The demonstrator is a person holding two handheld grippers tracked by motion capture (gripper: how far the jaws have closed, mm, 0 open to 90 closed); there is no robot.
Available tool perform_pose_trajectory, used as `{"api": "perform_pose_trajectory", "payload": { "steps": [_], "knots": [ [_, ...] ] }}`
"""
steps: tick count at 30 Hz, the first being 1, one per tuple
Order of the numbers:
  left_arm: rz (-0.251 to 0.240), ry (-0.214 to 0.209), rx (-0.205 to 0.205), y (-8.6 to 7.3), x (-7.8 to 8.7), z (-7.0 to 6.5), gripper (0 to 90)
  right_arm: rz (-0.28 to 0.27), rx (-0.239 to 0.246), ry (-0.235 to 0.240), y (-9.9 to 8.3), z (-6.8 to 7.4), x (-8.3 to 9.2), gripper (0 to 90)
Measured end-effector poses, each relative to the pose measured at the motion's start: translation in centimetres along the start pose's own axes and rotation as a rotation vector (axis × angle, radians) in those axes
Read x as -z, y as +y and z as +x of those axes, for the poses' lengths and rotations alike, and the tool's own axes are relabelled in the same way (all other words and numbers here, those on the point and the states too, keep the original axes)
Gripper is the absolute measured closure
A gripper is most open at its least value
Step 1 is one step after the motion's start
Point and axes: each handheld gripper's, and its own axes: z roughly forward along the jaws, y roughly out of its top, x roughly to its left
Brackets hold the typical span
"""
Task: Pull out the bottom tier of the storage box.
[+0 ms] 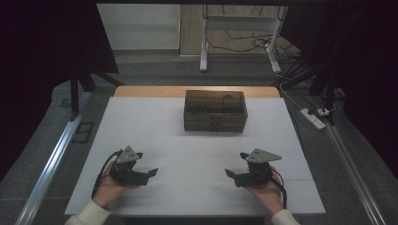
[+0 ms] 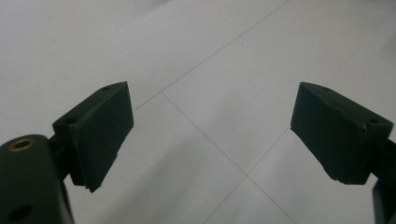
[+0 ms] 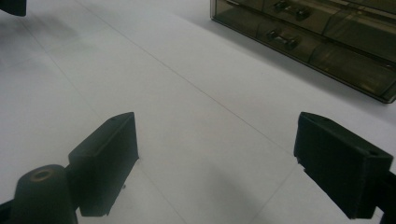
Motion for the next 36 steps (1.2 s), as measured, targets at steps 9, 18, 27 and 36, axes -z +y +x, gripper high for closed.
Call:
{"api": "perform_pose_trajectory", "payload": {
  "steps": [9, 18, 27, 36],
  "knots": [
    [-0.001, 0.002, 0.007, 0.0, 0.1, 0.1, 12.5, 0.011, 0.028, 0.002, 0.5, 0.7, -0.8, 13.6],
    [0.003, 0.001, 0.009, 0.0, 0.0, 0.1, 12.4, 0.025, 0.063, -0.001, 0.8, 1.3, -1.5, 14.0],
    [0.011, -0.002, 0.004, 0.0, -0.1, 0.1, 12.4, 0.052, 0.110, -0.001, 1.4, 2.0, -2.5, 14.0],
    [0.015, -0.004, 0.002, 0.0, -0.1, 0.1, 12.5, 0.075, 0.161, -0.019, 1.5, 2.4, -3.0, 14.0]
  ]
}}
